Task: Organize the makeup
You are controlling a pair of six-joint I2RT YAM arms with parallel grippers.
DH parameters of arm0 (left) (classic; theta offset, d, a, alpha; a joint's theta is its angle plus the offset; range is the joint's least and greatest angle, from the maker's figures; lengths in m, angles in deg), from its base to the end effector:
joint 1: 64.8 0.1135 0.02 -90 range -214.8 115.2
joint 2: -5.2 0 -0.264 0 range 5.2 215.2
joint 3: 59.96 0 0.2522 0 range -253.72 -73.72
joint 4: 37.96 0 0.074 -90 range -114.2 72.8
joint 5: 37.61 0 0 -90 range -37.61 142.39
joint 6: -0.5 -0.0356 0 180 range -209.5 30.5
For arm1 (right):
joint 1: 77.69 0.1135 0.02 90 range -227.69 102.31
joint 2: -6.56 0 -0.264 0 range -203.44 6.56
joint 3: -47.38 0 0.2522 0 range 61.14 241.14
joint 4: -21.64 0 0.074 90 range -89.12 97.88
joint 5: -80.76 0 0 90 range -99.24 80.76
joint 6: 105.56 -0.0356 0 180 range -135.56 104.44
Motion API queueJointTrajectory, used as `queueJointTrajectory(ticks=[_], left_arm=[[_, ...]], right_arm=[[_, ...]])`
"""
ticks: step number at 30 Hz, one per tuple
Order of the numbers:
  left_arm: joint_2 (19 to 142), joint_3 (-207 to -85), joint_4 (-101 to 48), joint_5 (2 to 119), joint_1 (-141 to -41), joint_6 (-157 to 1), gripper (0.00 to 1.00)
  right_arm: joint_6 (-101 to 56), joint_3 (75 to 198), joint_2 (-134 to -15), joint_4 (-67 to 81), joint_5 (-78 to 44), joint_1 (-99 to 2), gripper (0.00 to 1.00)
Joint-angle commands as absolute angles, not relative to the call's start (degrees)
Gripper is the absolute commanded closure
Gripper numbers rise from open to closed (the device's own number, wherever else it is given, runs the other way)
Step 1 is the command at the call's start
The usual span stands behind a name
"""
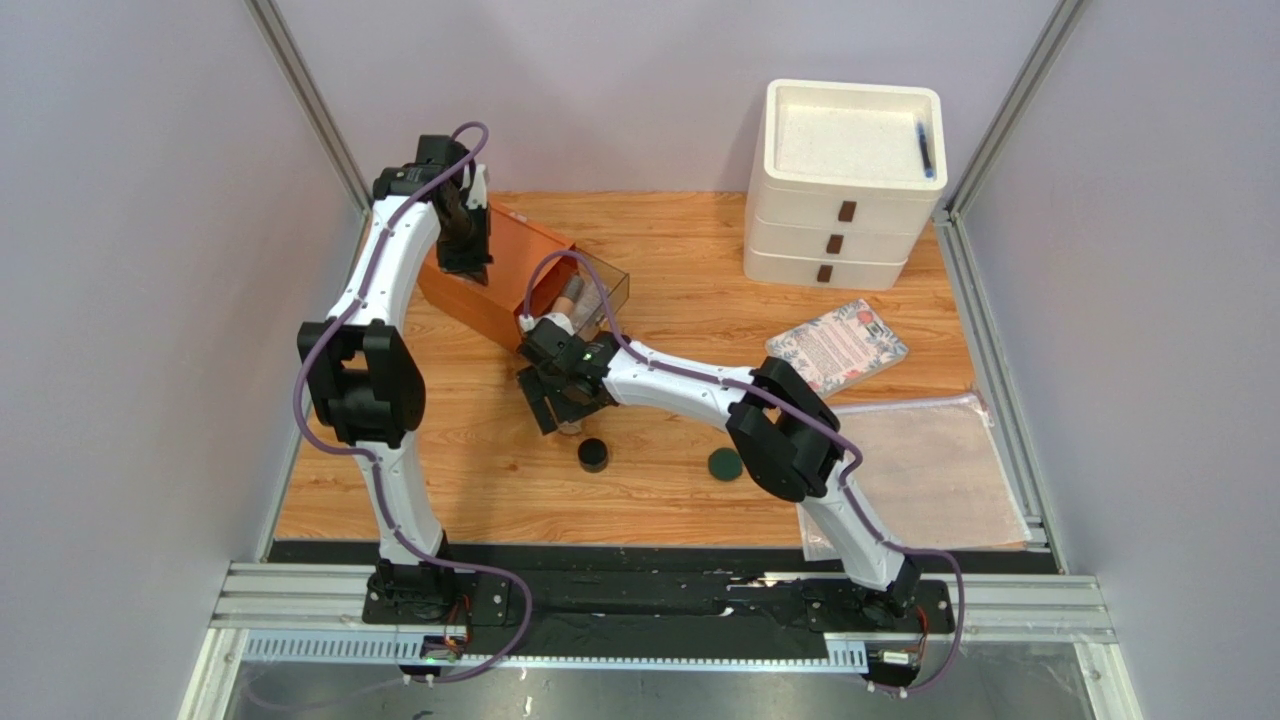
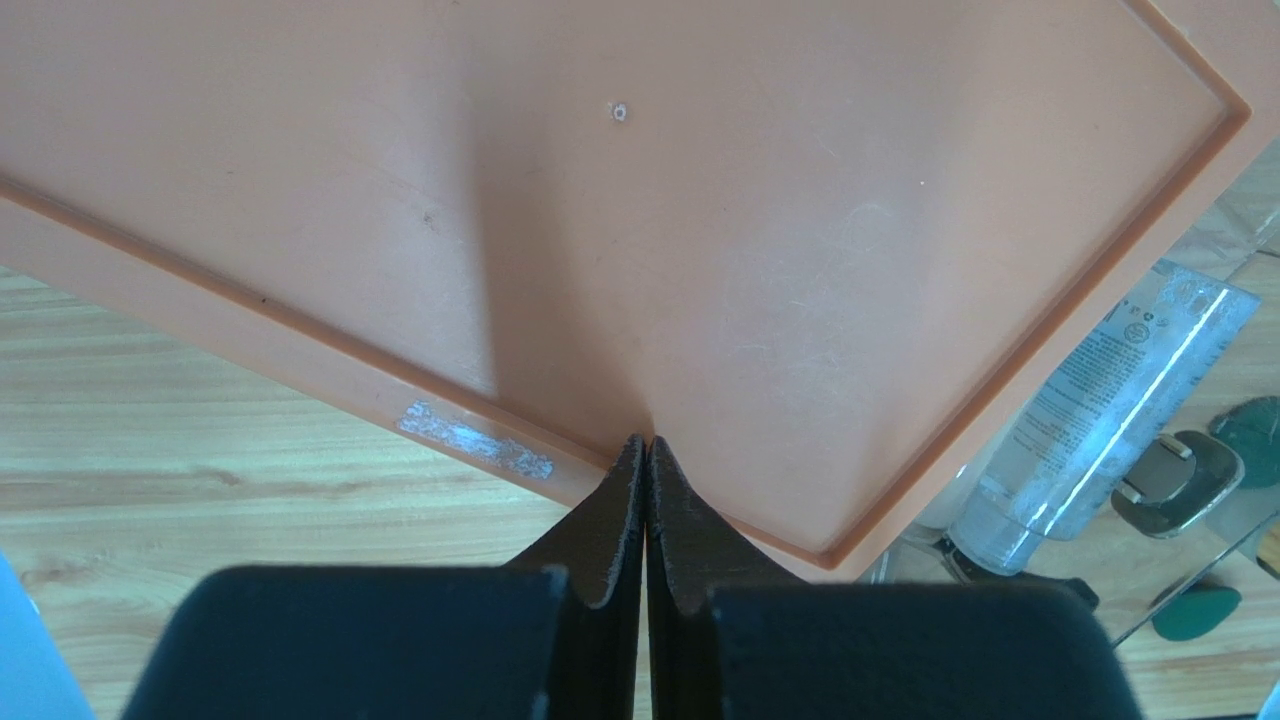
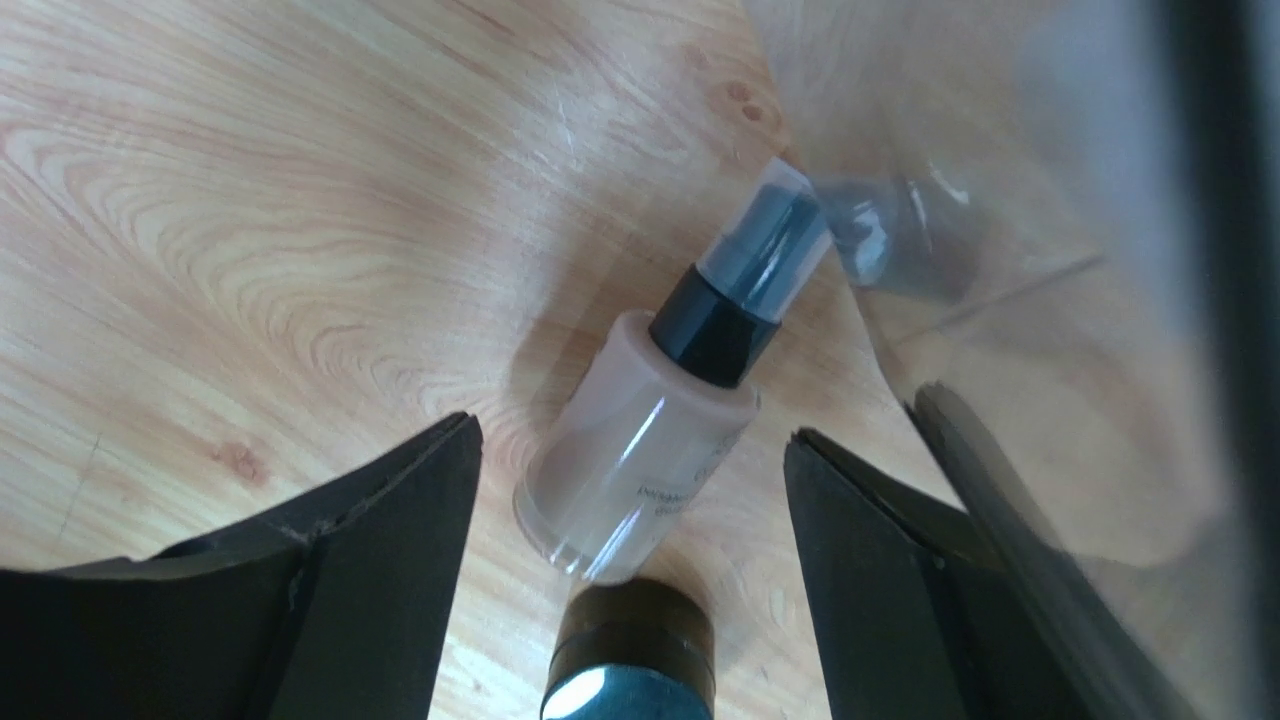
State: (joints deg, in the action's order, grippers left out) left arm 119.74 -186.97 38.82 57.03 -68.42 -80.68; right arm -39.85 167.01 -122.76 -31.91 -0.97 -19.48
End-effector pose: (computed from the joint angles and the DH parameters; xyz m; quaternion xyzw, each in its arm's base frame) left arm 0.4223 -0.0296 0.3094 -0.0352 0.9736 -0.0633 0.2165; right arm 0.2599 0.4096 0.1778 -0.2671 0.9330 0.0994 0.2198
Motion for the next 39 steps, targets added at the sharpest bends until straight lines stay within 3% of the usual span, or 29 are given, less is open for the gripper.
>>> queueJointTrajectory(ticks=[1, 6, 12, 18, 29, 34, 39], left_arm=[[120.1, -185.4, 41.4, 57.2, -68.1, -80.9, 1.00], [120.2, -185.5, 41.5, 57.0, -68.1, -81.1, 1.00], [120.3, -185.7, 41.5, 57.1, -68.1, -81.0, 1.00], [120.5, -185.9, 41.5, 56.8, -68.1, -81.0, 1.00], [120.4, -185.7, 41.1, 56.8, -68.1, -80.9, 1.00], [121.2, -186.8, 41.6, 56.3, -68.1, -81.3, 1.00], [121.6, -187.4, 41.5, 56.9, -68.1, -81.0, 1.00]], right_arm=[[-40.6, 167.3, -123.5, -32.7, 1.2, -19.0, 0.24], [-40.5, 164.9, -123.3, -30.5, 1.2, -19.0, 0.54], [-38.5, 162.1, -120.1, -30.8, 0.2, -18.8, 0.78], [-34.9, 157.4, -114.2, -31.1, -1.8, -18.8, 0.94], [-25.8, 153.3, -101.9, -32.8, 2.4, -18.8, 0.99], [-18.7, 152.5, -96.8, -31.8, -7.0, -18.8, 0.99], [-22.1, 157.9, -95.3, -30.6, -13.8, -21.0, 0.99]])
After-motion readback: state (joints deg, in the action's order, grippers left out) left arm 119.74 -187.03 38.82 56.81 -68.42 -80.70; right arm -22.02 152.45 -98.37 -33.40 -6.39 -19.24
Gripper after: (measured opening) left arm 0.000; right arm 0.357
